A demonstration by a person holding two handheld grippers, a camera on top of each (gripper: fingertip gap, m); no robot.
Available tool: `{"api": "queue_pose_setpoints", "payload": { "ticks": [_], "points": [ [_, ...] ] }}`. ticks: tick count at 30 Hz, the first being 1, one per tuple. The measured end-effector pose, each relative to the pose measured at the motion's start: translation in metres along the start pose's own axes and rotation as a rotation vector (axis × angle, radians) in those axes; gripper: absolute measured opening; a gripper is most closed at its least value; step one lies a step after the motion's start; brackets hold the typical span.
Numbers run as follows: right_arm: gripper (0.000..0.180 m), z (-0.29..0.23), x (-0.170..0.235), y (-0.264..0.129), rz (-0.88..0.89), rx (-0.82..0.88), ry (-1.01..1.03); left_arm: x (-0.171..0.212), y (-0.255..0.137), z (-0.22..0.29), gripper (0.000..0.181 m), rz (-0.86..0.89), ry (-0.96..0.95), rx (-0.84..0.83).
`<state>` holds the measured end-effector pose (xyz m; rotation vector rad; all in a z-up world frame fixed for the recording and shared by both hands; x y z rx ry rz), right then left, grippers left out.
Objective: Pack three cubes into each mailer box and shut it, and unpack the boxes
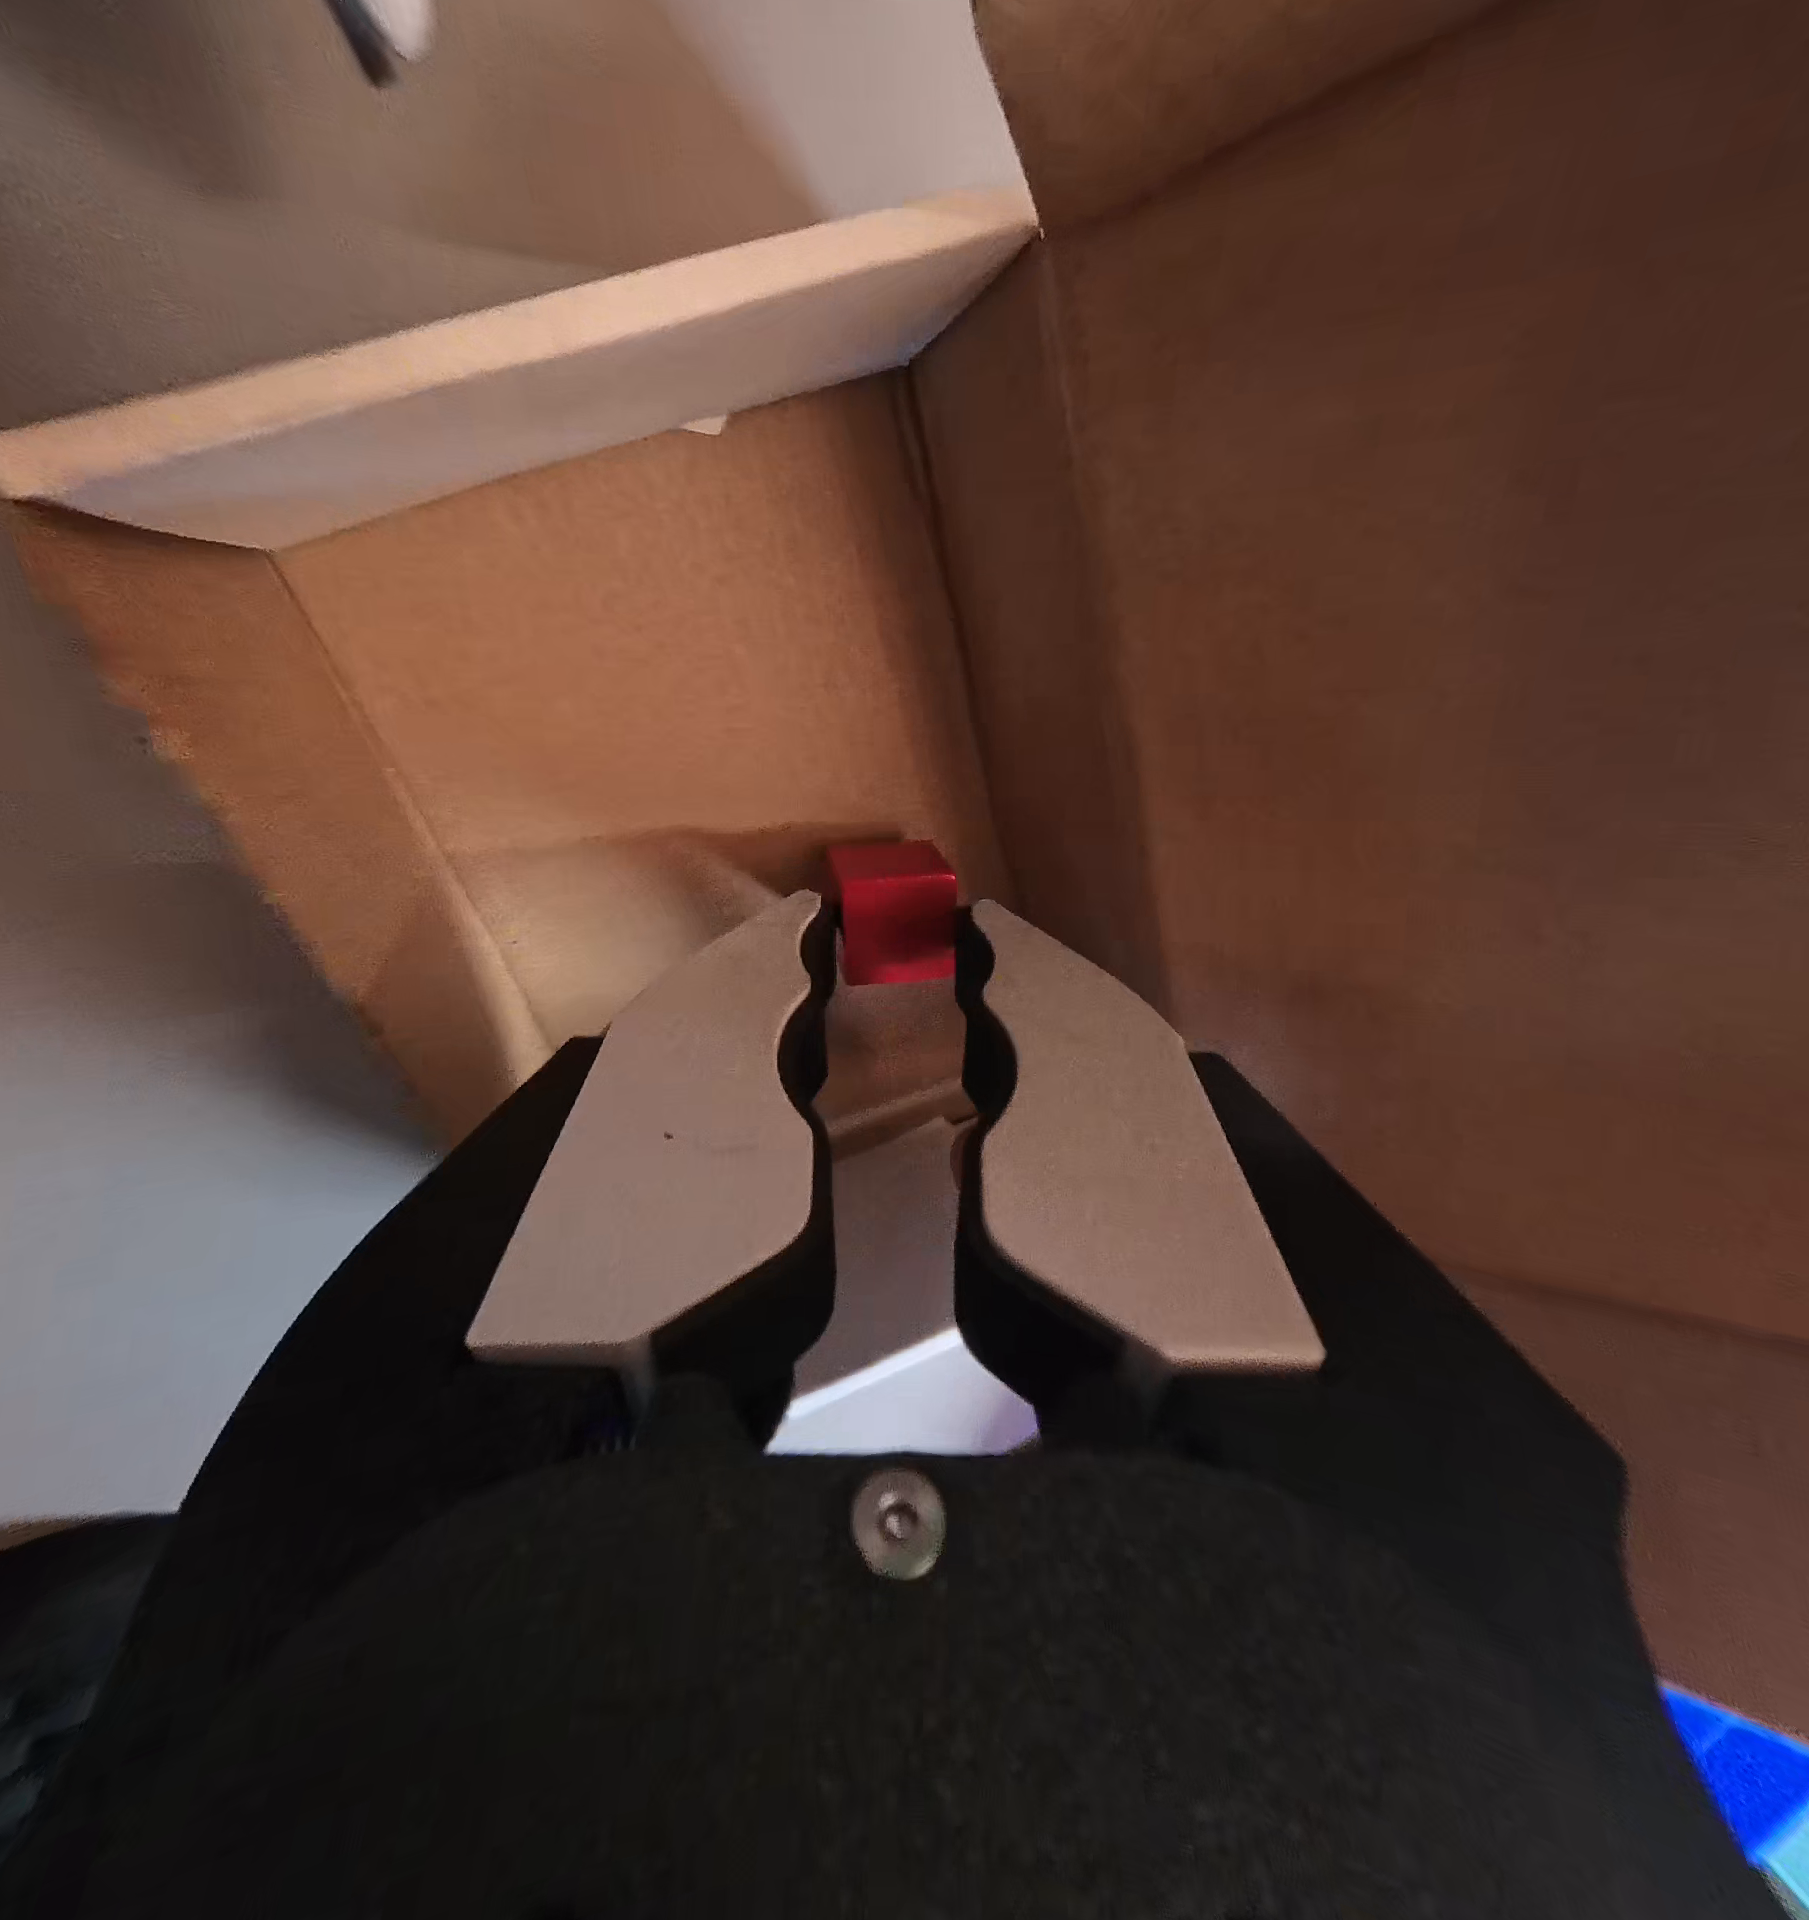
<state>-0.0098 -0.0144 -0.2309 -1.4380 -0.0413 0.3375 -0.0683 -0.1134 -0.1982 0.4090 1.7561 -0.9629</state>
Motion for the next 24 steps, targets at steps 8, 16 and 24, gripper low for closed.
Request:
{"api": "queue_pose_setpoints", "payload": {
  "ticks": [8,16,24],
  "points": [
    [0.021,-0.008,0.001,-0.066,0.083,0.043,-0.005,0.002,0.002,0.002,0.067,-0.010,-0.005,0.009],
    [0.021,0.024,0.065,-0.134,-0.001,0.190,0.086,0.002,0.004,0.004,0.067,-0.006,-0.019,0.014],
    [0.022,0.100,0.210,-0.110,-0.195,0.225,0.345,-0.005,0.001,0.000,0.067,0.029,-0.014,-0.022]
  ]
}}
Point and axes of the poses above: each gripper's, where its closed fingertips meet, y out along the fingers, x out of its underside, z = x × y across the jaws, the point moved 1 cm from there along -y, back along the fingers, and after that the axes turned 8 degrees about -x, right-handed, at the moved point
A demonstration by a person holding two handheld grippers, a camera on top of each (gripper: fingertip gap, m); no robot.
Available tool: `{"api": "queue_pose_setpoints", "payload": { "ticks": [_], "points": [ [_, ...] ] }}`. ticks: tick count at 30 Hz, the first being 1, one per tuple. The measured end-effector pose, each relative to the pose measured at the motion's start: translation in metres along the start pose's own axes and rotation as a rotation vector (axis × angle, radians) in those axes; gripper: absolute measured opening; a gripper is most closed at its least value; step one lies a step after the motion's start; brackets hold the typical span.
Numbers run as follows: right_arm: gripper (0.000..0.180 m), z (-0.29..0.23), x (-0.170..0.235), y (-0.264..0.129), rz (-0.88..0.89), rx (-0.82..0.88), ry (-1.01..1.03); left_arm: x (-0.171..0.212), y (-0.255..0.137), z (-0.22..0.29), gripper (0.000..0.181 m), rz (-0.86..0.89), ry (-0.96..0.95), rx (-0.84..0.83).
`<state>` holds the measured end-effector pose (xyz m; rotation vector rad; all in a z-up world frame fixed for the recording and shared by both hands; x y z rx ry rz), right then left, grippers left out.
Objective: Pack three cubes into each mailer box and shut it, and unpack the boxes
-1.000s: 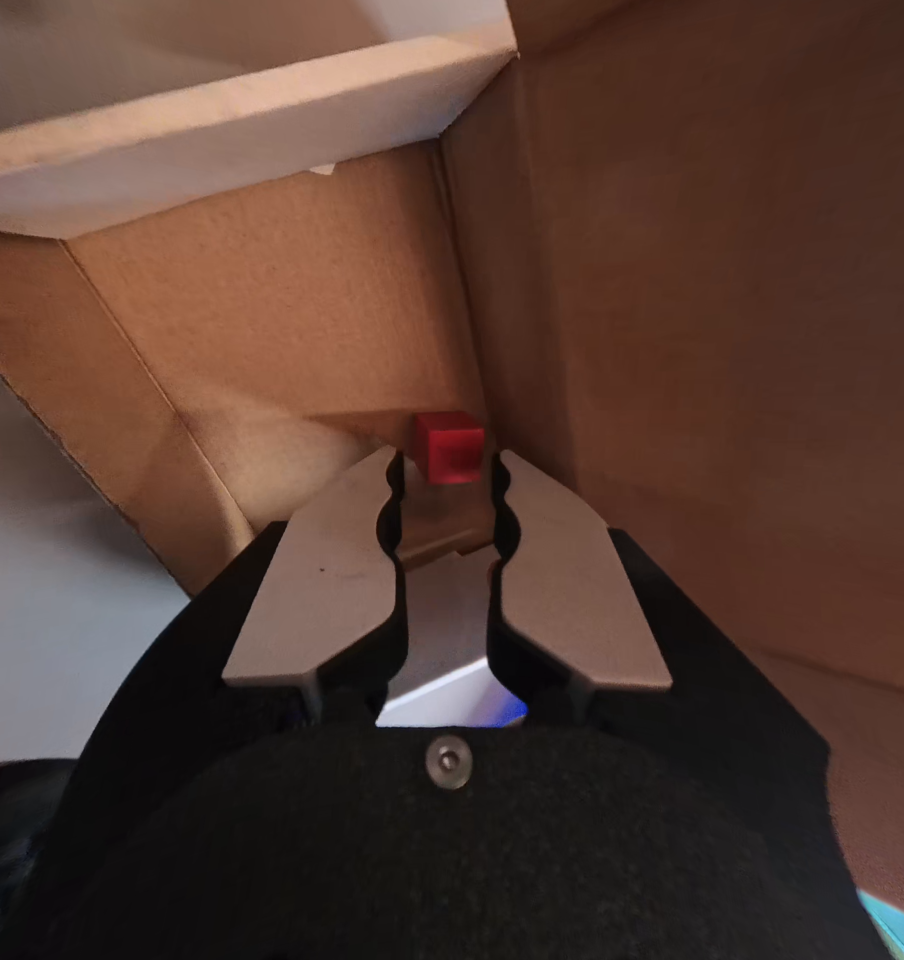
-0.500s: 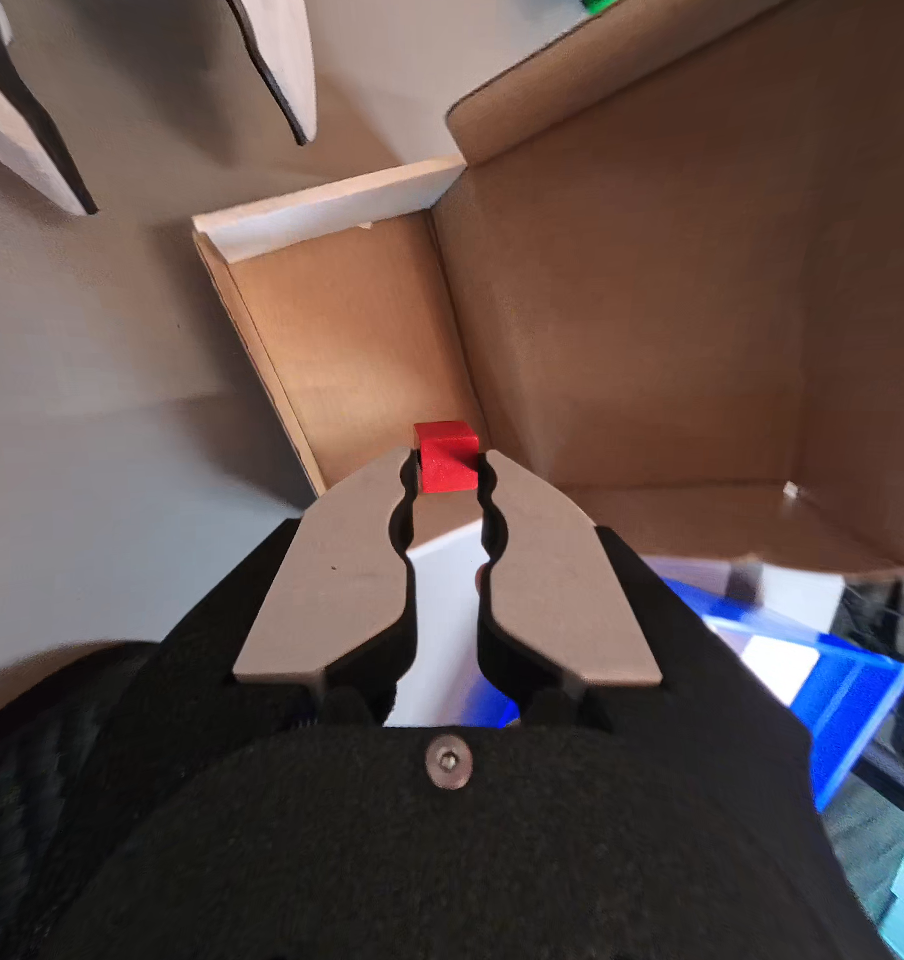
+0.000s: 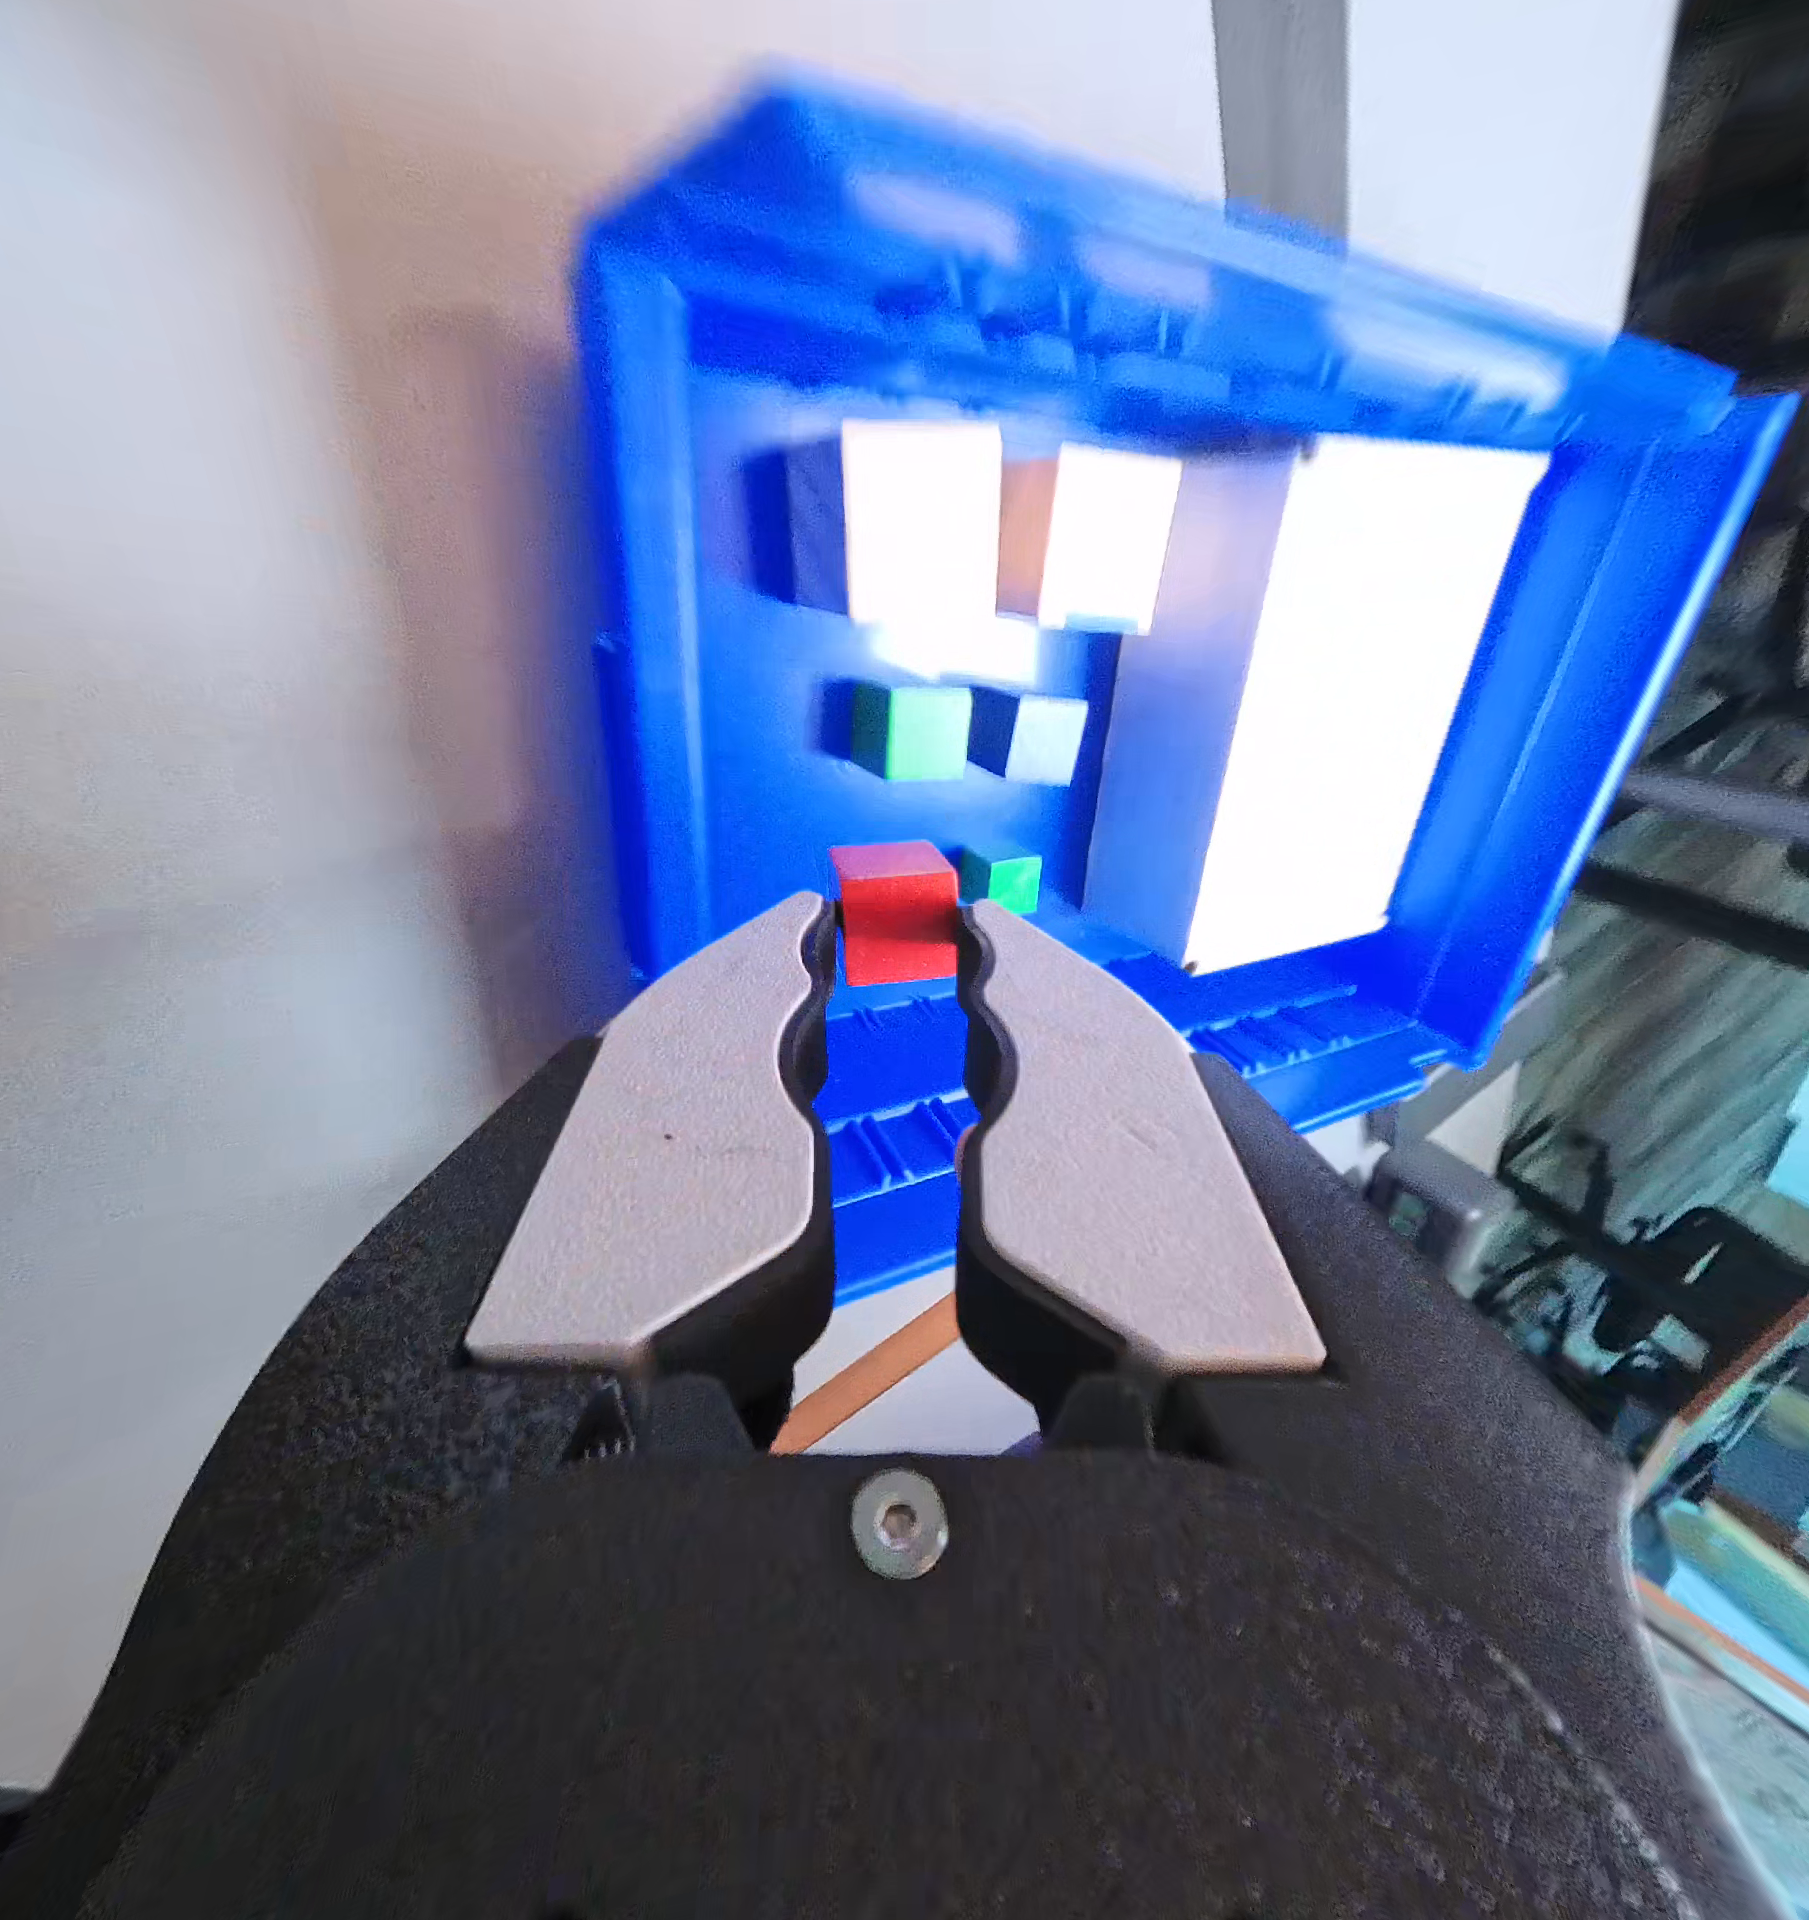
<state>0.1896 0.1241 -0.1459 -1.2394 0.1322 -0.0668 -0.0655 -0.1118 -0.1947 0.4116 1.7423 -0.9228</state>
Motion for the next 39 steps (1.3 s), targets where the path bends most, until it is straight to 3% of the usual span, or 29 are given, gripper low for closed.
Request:
{"api": "queue_pose_setpoints", "payload": {
  "ticks": [4,9,22,25,29,32,36,39],
  "points": [
    [0.022,0.017,0.027,0.046,-0.040,-0.064,0.068,-0.007,-0.003,-0.001,0.067,0.033,0.003,-0.021],
    [0.022,0.022,0.036,0.076,-0.109,-0.103,0.082,-0.010,-0.004,0.000,0.067,0.048,0.005,-0.023],
    [0.023,0.021,0.048,0.099,-0.238,-0.155,0.111,-0.010,-0.005,-0.003,0.066,0.050,0.000,-0.025],
    [0.032,0.024,0.045,0.090,-0.208,-0.130,0.110,-0.009,-0.005,-0.003,0.066,0.045,0.003,-0.027],
    [0.037,0.029,0.019,0.050,0.013,-0.046,0.132,-0.009,-0.005,-0.004,0.066,0.048,-0.005,-0.028],
    [0.039,0.016,-0.016,0.008,0.284,-0.022,0.144,-0.009,-0.004,-0.005,0.067,0.049,-0.007,-0.033],
    [0.039,-0.033,-0.066,-0.037,0.662,-0.154,0.177,-0.014,-0.004,-0.013,0.065,0.071,-0.028,-0.075],
    [0.038,-0.070,-0.092,-0.048,0.805,-0.257,0.187,-0.022,-0.003,-0.031,0.062,0.101,-0.088,-0.129]
  ]
}}
Point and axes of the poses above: each gripper's, where its closed fingertips meet, y out along the fingers, x out of its underside, z = x × y across the jaws, the point moved 1 cm from there along -y, back along the fingers, and after that the axes turned 8 degrees about -x, right-handed, at the moved point
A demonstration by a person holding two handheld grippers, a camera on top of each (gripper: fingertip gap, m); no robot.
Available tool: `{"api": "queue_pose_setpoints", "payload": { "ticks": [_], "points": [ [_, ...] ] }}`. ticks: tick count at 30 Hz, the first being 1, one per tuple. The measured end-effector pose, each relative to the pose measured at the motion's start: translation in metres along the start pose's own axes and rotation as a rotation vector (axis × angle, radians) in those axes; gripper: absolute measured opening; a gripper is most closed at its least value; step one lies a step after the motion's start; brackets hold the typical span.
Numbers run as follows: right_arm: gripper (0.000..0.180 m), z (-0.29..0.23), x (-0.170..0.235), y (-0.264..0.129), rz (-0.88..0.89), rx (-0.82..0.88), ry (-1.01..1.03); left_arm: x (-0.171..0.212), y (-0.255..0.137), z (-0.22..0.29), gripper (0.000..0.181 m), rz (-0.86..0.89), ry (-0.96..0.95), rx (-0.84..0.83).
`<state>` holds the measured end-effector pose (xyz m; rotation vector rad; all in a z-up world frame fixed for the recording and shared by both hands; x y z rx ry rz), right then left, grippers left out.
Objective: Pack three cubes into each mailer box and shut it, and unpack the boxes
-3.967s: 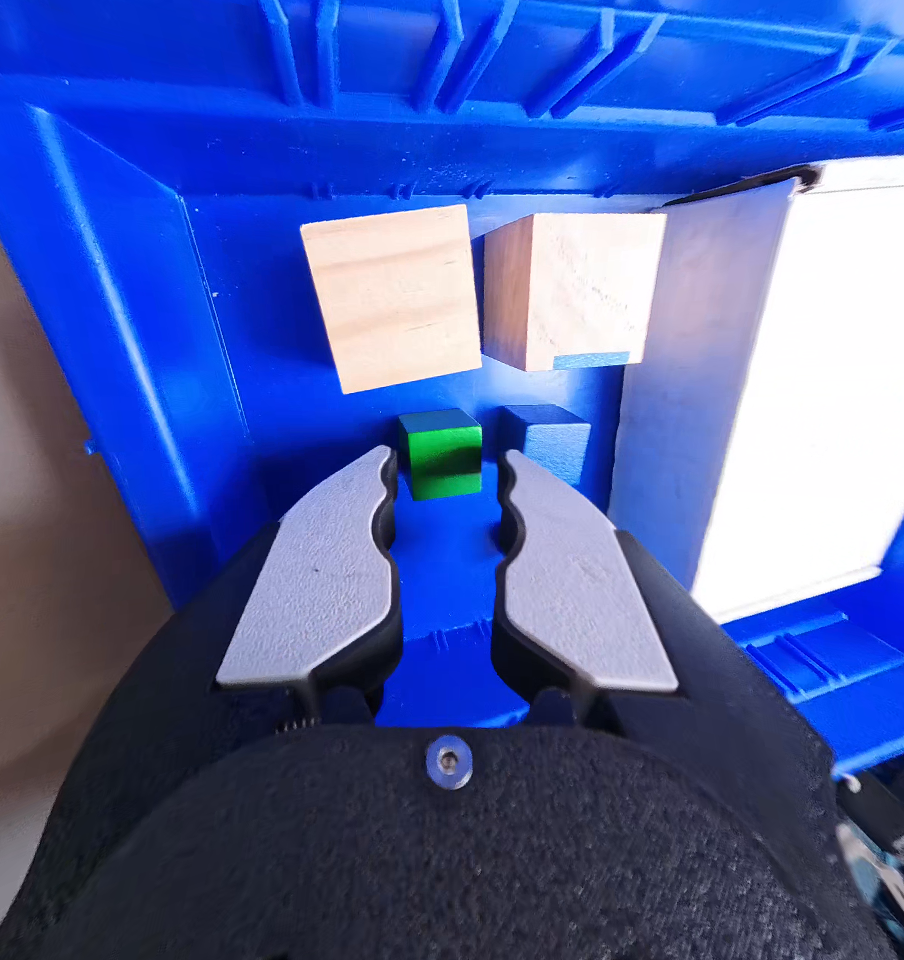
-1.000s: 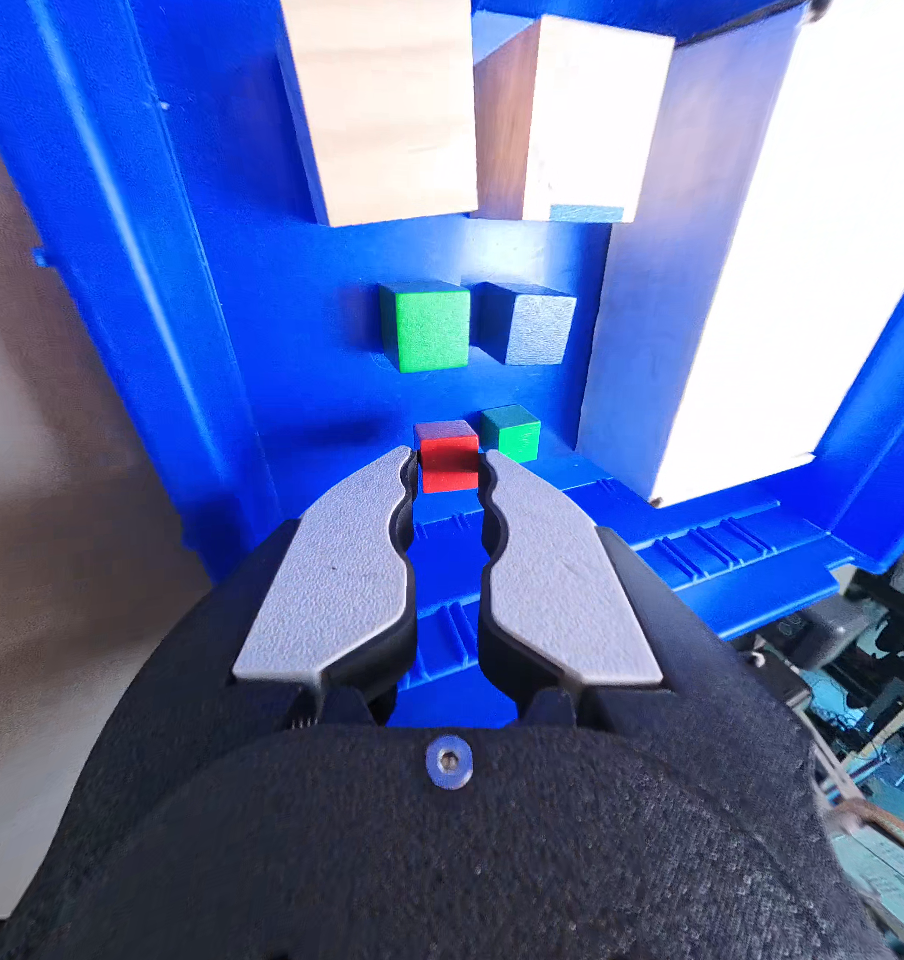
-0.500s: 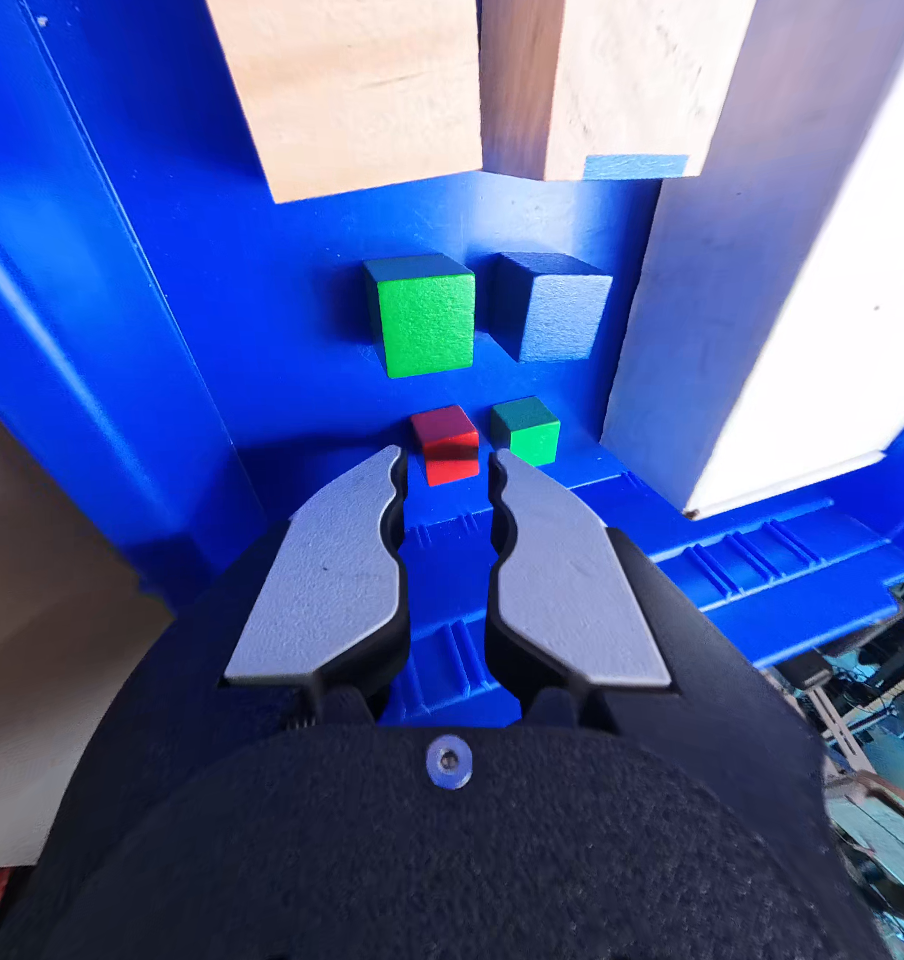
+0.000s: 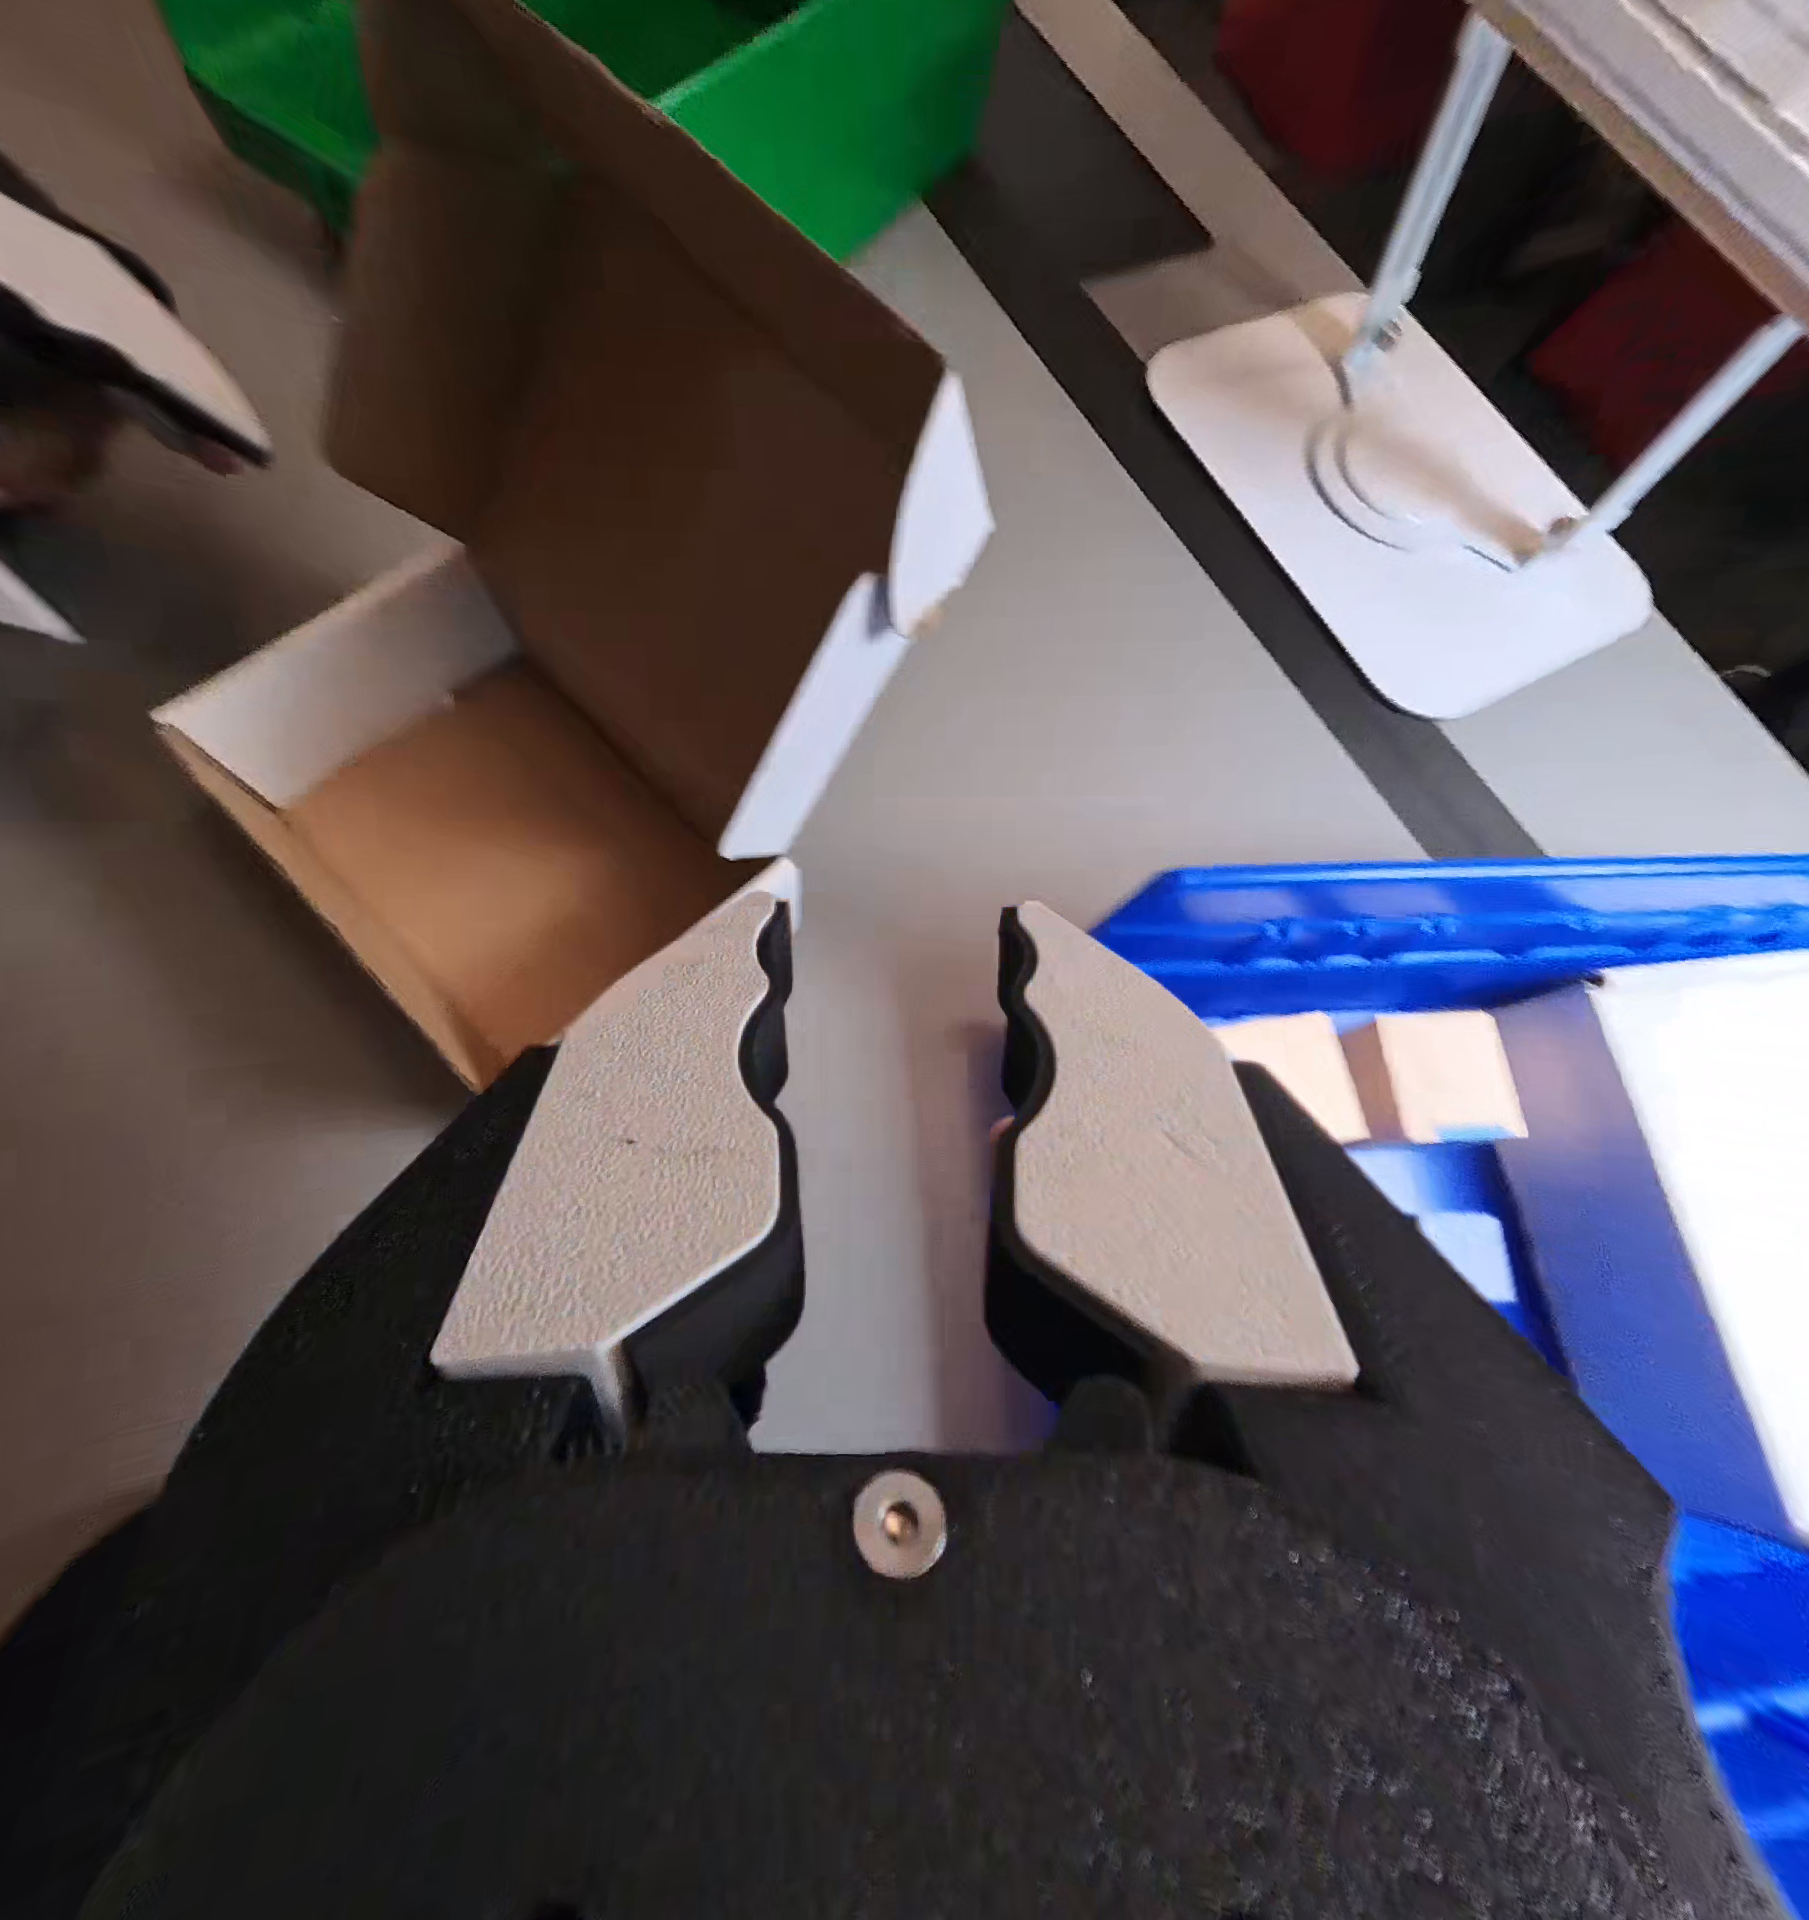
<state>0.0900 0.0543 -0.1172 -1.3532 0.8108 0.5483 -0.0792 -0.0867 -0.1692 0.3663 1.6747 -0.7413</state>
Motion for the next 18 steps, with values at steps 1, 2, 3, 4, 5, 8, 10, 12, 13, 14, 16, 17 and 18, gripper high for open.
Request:
{"api": "queue_pose_setpoints", "payload": {
  "ticks": [1,2,3,4,5,8,10,12,13,14,16,17,18],
  "points": [
    [0.038,-0.008,-0.002,0.007,0.015,-0.017,0.006,-0.005,0.003,-0.007,0.060,0.007,-0.035,-0.013],
    [0.036,-0.013,-0.002,0.015,0.020,-0.020,0.016,-0.011,0.006,-0.013,0.058,0.010,-0.074,-0.021],
    [0.034,-0.014,-0.002,0.024,0.016,-0.016,0.041,-0.015,0.010,-0.019,0.057,0.006,-0.113,-0.029],
    [0.034,-0.016,-0.001,0.032,0.006,-0.026,0.073,-0.019,0.015,-0.026,0.055,-0.004,-0.147,-0.041],
    [0.033,-0.017,-0.002,0.040,0.013,-0.036,0.104,-0.022,0.019,-0.032,0.052,-0.016,-0.175,-0.054],
    [0.023,-0.016,-0.008,0.057,0.051,-0.034,0.159,-0.027,0.031,-0.047,0.038,-0.048,-0.214,-0.089],
    [0.012,-0.016,-0.010,0.062,0.071,-0.001,0.152,-0.028,0.037,-0.051,0.029,-0.055,-0.193,-0.109],
    [0.012,-0.020,-0.009,0.061,0.092,0.045,0.121,-0.028,0.039,-0.052,0.023,-0.048,-0.164,-0.122],
    [0.012,-0.023,-0.008,0.059,0.098,0.076,0.089,-0.028,0.039,-0.052,0.022,-0.047,-0.146,-0.124],
    [0.012,-0.028,-0.006,0.056,0.106,0.102,0.052,-0.026,0.037,-0.050,0.020,-0.046,-0.126,-0.116],
    [0.014,-0.044,0.002,0.051,0.112,0.131,-0.018,-0.024,0.033,-0.043,0.018,-0.038,-0.081,-0.068],
    [0.014,-0.053,0.007,0.050,0.108,0.138,-0.041,-0.020,0.030,-0.039,0.017,-0.044,-0.055,-0.042],
    [0.015,-0.062,0.013,0.050,0.101,0.128,-0.051,-0.014,0.027,-0.035,0.017,-0.060,-0.024,-0.013]
  ]
}}
Point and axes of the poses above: each gripper's, where its closed fingertips meet, y out along the fingers, x out of its underside, z = x × y across the jaws, the point moved 1 cm from there along -y, back along the fingers, and after that the axes turned 8 degrees about -x, right-handed, at the moved point
